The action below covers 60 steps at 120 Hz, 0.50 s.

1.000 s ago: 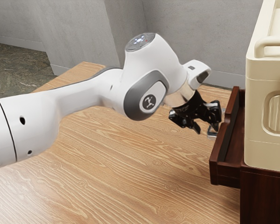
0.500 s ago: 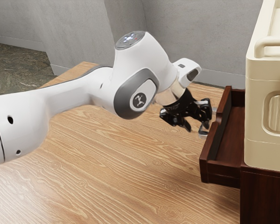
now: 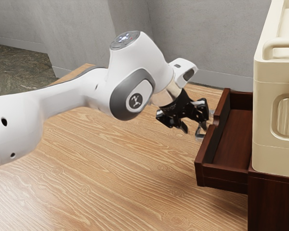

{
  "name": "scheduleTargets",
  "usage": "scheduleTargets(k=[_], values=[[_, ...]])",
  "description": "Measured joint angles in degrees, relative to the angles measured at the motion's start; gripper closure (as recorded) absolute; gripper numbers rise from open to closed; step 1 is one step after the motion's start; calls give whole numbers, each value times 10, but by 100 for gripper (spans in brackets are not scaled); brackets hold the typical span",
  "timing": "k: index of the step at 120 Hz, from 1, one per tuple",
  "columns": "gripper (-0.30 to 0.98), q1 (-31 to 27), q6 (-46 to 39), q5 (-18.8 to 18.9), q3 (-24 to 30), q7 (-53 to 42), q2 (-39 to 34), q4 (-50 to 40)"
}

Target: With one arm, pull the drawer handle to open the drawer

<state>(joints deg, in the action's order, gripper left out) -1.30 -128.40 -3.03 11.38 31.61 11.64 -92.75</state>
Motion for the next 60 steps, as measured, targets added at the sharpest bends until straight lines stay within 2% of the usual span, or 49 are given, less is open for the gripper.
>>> scheduleTargets(k=[60], values=[[37,-16,0,0,-7,2,-1,-5]])
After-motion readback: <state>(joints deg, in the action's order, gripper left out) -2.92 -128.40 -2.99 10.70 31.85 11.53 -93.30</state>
